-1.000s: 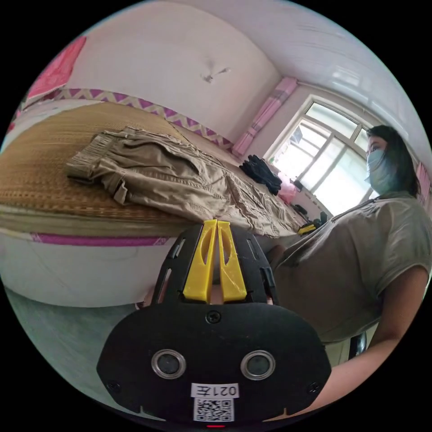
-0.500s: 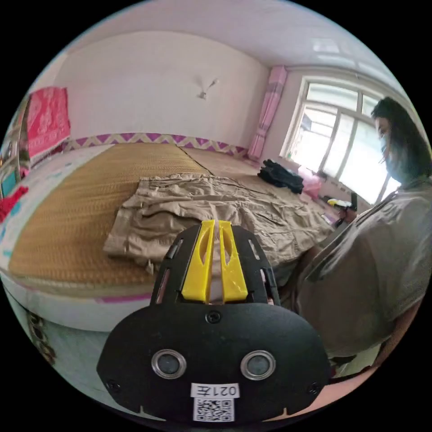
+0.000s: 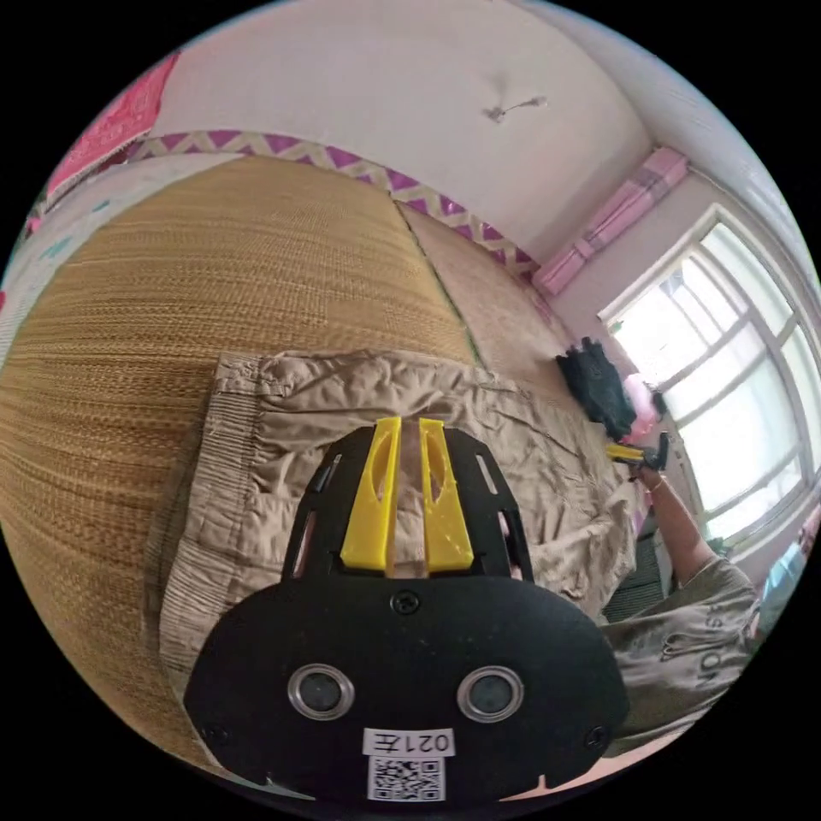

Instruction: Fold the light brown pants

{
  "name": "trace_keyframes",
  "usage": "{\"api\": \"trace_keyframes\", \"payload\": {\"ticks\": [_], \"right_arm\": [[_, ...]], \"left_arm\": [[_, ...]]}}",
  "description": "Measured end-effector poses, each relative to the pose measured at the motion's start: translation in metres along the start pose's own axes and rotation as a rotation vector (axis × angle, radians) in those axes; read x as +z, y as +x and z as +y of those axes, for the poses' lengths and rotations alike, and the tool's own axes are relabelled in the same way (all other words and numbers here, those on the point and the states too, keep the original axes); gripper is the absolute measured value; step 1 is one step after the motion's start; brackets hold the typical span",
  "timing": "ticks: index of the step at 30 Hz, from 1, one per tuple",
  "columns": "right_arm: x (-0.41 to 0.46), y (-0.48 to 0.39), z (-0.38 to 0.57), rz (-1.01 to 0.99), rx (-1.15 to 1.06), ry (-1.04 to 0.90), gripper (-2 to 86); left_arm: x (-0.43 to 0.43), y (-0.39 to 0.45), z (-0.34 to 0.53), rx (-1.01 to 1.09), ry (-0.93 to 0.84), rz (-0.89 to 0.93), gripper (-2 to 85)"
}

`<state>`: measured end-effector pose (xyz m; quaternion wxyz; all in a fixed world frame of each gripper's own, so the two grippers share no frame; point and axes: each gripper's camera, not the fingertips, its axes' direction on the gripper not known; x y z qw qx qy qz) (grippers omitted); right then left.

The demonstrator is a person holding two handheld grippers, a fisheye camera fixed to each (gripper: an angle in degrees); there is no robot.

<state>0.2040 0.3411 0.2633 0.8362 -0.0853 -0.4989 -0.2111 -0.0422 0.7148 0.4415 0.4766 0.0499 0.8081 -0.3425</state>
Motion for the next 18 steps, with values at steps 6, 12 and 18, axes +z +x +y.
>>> {"api": "trace_keyframes", "payload": {"ticks": [6,12,18], "right_arm": [[0.015,0.016,-0.014,0.046,0.054,0.027,4.6],[0.026,0.043,-0.044,-0.027,0.128,0.122,2.1],[0.008,0.024,-0.065,-0.099,0.101,0.191,2.4]], "left_arm": [[0.028,-0.091,0.018,-0.204,0.07,0.111,-0.8],[0.027,-0.14,0.008,-0.266,0.118,0.173,-0.9],[-0.005,-0.143,0.02,-0.257,0.284,0.07,-0.9]]}}
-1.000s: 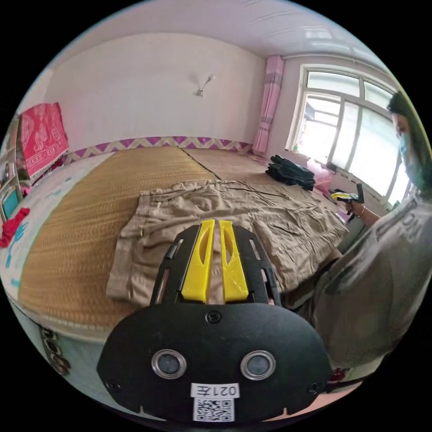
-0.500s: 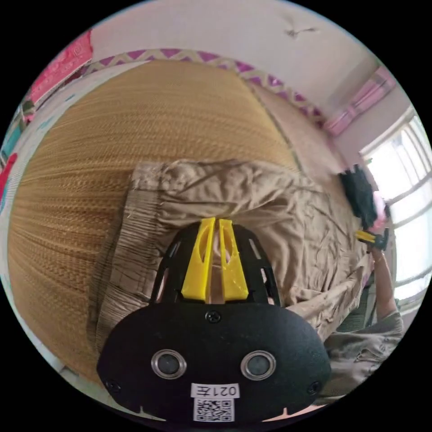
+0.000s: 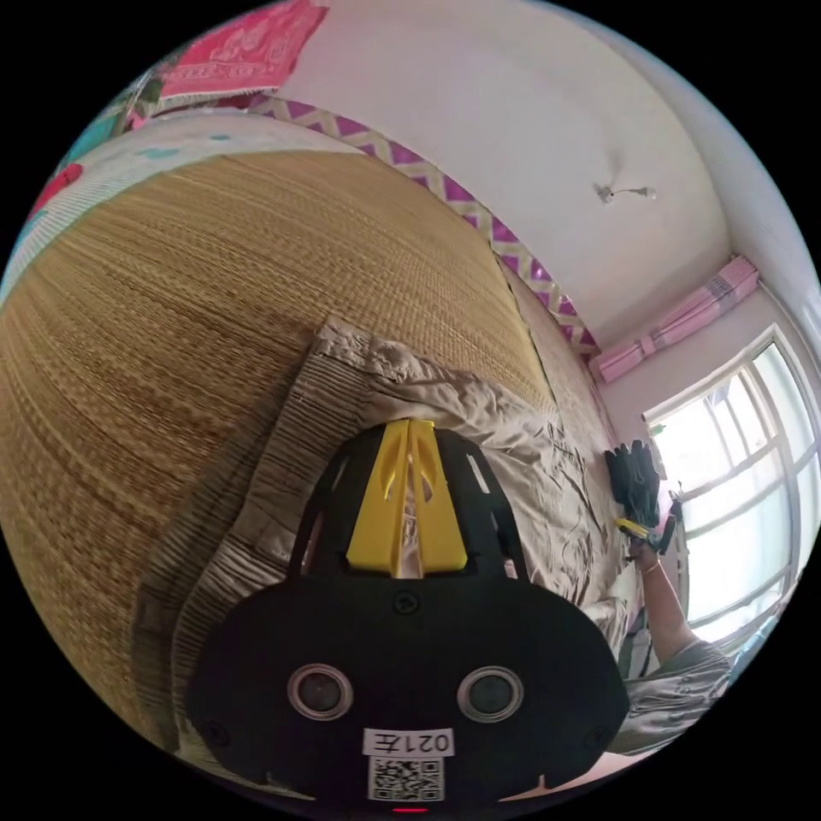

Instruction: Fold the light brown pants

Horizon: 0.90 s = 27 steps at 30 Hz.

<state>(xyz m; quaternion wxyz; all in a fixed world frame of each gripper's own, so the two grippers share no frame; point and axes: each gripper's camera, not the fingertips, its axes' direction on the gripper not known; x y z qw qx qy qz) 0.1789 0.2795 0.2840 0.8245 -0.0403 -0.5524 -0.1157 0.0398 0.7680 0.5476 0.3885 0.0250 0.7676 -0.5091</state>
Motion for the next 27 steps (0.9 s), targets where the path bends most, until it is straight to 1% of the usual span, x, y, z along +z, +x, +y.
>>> {"api": "trace_keyframes", "payload": {"ticks": [1,2,3,5,7,9,11,13,14,16,18,19,20,22,24,27], "right_arm": [[-0.01,-0.003,0.004,-0.05,0.001,0.042,2.6],[-0.031,-0.011,0.017,-0.138,-0.003,0.123,3.2],[-0.051,-0.023,0.034,-0.175,-0.017,0.177,4.1],[-0.077,-0.048,0.062,-0.157,-0.064,0.185,5.7],[-0.096,-0.074,0.094,-0.091,-0.107,0.148,7.0],[-0.107,-0.097,0.133,-0.003,-0.135,0.043,8.0],[-0.107,-0.102,0.158,0.065,-0.125,-0.04,8.6],[-0.103,-0.09,0.177,0.081,-0.043,-0.096,9.4],[-0.1,-0.076,0.187,0.076,0.031,-0.114,9.8],[-0.1,-0.052,0.201,-0.002,0.154,-0.086,10.0],[-0.097,-0.027,0.214,-0.167,0.285,-0.038,9.1],[-0.094,-0.024,0.216,-0.2,0.307,-0.041,8.7],[-0.083,-0.023,0.217,-0.243,0.321,-0.079,7.2],[-0.081,-0.023,0.215,-0.224,0.331,-0.06,3.5],[-0.082,-0.012,0.207,-0.253,0.382,-0.062,0.1],[-0.093,0.007,0.189,-0.237,0.4,-0.036,-0.7]], "left_arm": [[-0.015,0.006,0.008,0.032,0.07,0.024,-0.9],[-0.03,0.017,0.017,0.094,0.114,0.088,-0.9],[-0.038,0.023,0.021,0.13,0.127,0.134,-0.9],[-0.069,0.059,0.045,0.316,0.121,0.31,-0.9],[-0.09,0.093,0.07,0.458,0.071,0.382,-0.9],[-0.105,0.124,0.098,0.547,0.008,0.398,-0.9],[-0.116,0.159,0.132,0.627,-0.068,0.388,-0.9],[-0.12,0.178,0.154,0.655,-0.079,0.358,-0.9],[-0.121,0.185,0.165,0.659,-0.073,0.322,-0.9],[-0.119,0.183,0.174,0.601,-0.057,0.286,-0.9],[-0.112,0.172,0.177,0.494,-0.079,0.278,-1.0],[-0.108,0.161,0.178,0.406,-0.098,0.271,-1.0],[-0.097,0.148,0.18,0.3,-0.165,0.277,-1.0],[-0.087,0.135,0.19,0.21,-0.192,0.322,-1.0],[-0.076,0.13,0.2,0.153,-0.231,0.274,-1.0],[-0.06,0.134,0.209,0.098,-0.303,0.233,-1.0]]}}
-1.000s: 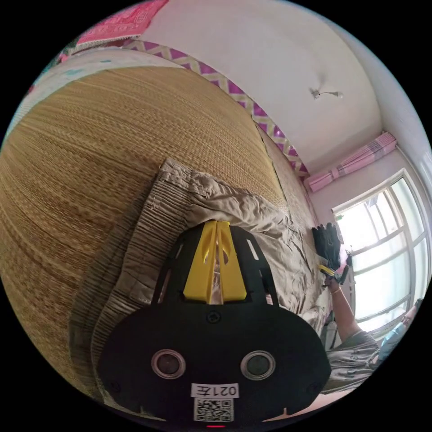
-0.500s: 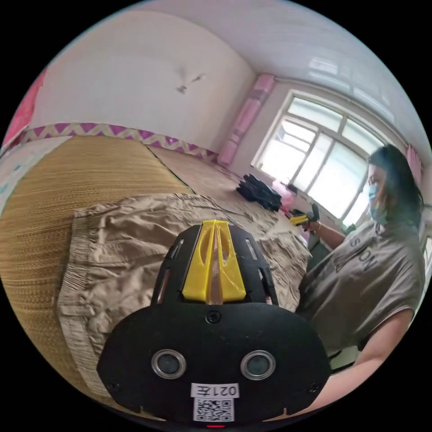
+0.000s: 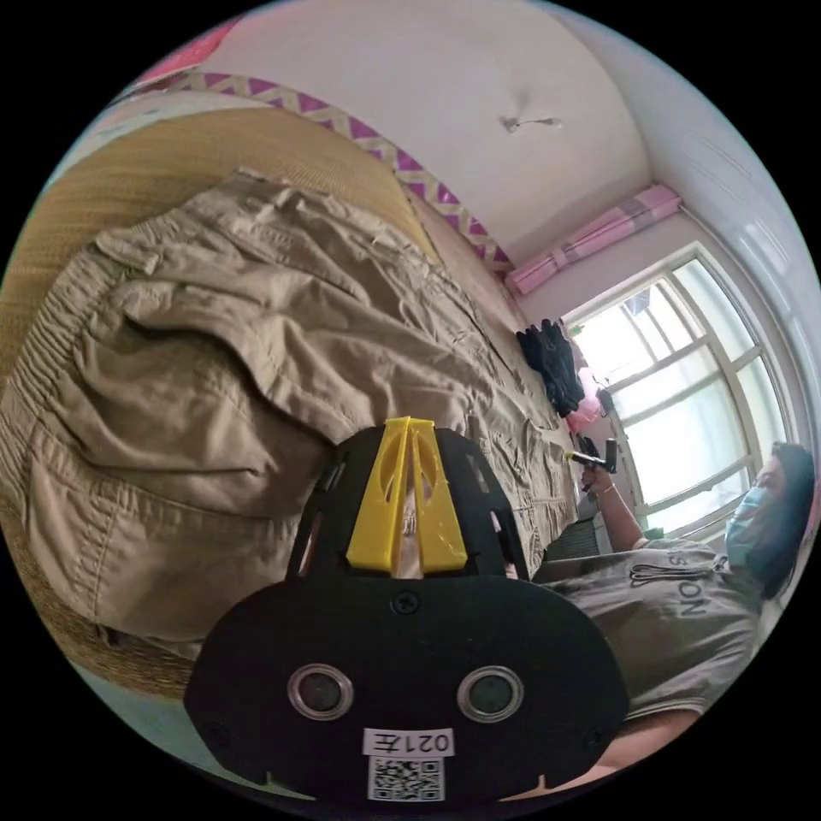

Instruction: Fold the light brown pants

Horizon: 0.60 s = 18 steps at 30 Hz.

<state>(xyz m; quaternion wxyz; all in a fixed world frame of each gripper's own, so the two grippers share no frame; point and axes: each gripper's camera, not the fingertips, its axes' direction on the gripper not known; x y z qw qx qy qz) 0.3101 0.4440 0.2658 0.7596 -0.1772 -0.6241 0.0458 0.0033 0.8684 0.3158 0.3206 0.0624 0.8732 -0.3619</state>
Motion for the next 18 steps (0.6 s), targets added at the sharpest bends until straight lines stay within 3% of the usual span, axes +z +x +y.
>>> {"api": "trace_keyframes", "payload": {"ticks": [7,18], "right_arm": [[0.018,0.006,-0.053,0.134,0.001,-0.143,-0.7],[0.022,-0.051,0.012,0.149,0.014,-0.001,-0.5]], "left_arm": [[0.023,0.051,0.013,-0.043,0.04,-0.051,-1.0],[0.004,0.097,0.041,-0.005,0.08,-0.147,-1.0]]}}
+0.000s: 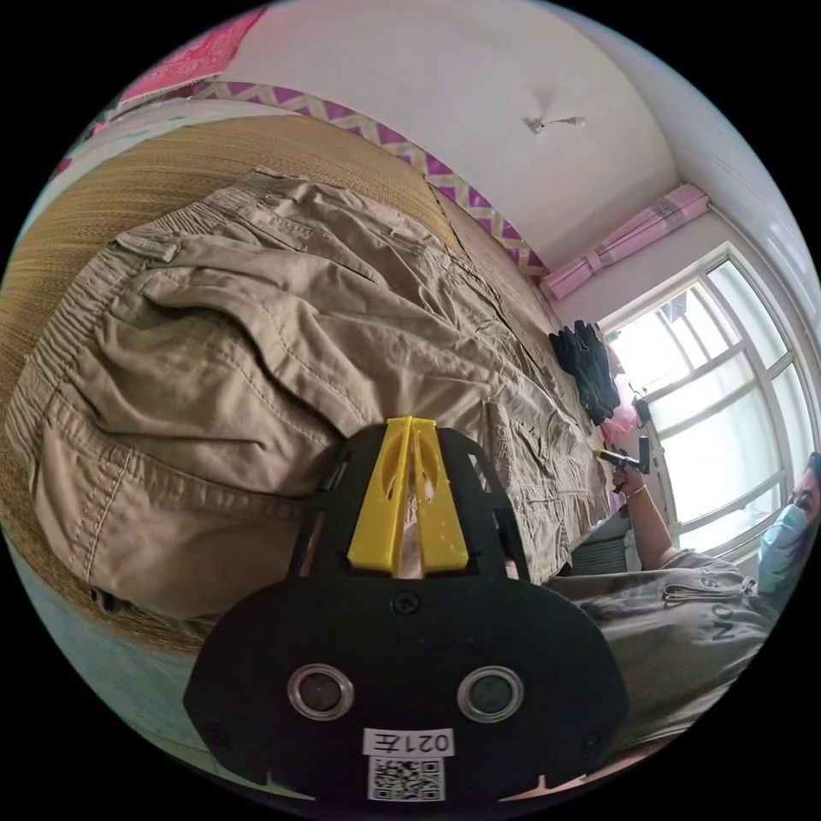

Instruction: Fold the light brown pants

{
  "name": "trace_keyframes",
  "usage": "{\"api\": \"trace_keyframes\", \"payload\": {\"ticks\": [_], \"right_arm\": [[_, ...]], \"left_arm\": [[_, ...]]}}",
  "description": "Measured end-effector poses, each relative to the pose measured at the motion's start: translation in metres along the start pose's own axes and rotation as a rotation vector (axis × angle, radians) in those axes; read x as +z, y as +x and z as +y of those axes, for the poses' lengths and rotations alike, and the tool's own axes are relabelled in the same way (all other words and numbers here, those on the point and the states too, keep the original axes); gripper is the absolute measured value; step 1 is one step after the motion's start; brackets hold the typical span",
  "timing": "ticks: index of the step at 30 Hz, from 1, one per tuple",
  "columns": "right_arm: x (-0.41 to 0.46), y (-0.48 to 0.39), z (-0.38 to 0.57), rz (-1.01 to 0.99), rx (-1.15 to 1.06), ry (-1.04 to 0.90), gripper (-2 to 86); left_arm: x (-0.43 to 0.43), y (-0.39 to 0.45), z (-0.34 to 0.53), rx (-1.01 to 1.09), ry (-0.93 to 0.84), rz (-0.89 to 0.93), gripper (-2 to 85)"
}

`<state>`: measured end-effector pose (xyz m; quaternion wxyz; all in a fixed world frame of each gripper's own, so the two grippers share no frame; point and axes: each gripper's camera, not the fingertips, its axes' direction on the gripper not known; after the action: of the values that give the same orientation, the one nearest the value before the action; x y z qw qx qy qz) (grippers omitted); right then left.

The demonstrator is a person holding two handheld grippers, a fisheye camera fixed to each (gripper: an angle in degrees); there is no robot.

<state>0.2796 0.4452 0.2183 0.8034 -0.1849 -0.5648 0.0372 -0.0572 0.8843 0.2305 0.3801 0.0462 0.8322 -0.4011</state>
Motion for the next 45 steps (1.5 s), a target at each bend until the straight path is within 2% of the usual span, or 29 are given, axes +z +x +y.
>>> {"api": "trace_keyframes", "payload": {"ticks": [4,6,10,14,16,21,27,30,34,37,38,39,41,45], "right_arm": [[-0.02,-0.056,0.034,0.033,-0.089,0.136,0.2],[-0.03,-0.105,0.056,0.038,-0.223,0.206,1.2],[-0.031,-0.167,0.092,-0.032,-0.403,0.188,6.2],[-0.01,-0.238,0.148,0.204,-0.644,0.105,8.2],[0.002,-0.263,0.17,0.261,-0.727,0.062,8.6],[0.031,-0.308,0.211,0.374,-0.835,0.039,9.7],[0.059,-0.317,0.232,0.476,-0.883,-0.008,9.6],[0.055,-0.314,0.239,0.469,-0.83,0.033,8.3],[0.048,-0.303,0.244,0.41,-0.67,0.068,7.9],[0.036,-0.281,0.247,0.296,-0.343,0.153,7.6],[0.033,-0.268,0.254,0.239,-0.162,0.206,6.8],[0.033,-0.257,0.264,0.168,0.002,0.27,6.3],[0.042,-0.249,0.28,0.104,0.172,0.321,6.3],[0.048,-0.241,0.301,0.063,0.354,0.394,7.4]], "left_arm": [[-0.019,0.004,0.018,-0.009,0.029,-0.001,-1.0],[-0.029,0.008,0.032,-0.01,0.067,0.007,-1.0],[-0.068,0.052,0.091,0.17,0.221,-0.004,-0.9],[-0.118,0.084,0.169,0.214,0.407,0.011,-0.5],[-0.134,0.097,0.198,0.251,0.456,0.009,0.3],[-0.146,0.137,0.239,0.383,0.402,-0.157,5.7],[-0.127,0.152,0.244,0.573,0.205,-0.359,8.4],[-0.136,0.138,0.244,0.528,0.2,-0.367,8.8],[-0.166,0.106,0.258,0.318,0.351,-0.24,6.9],[-0.173,0.067,0.274,0.009,0.42,-0.132,5.1],[-0.171,0.049,0.283,-0.136,0.436,-0.089,4.8],[-0.169,0.043,0.288,-0.19,0.457,-0.063,5.0],[-0.162,0.023,0.3,-0.351,0.512,-0.011,5.8],[-0.158,0.004,0.295,-0.431,0.522,-0.071,7.7]]}}
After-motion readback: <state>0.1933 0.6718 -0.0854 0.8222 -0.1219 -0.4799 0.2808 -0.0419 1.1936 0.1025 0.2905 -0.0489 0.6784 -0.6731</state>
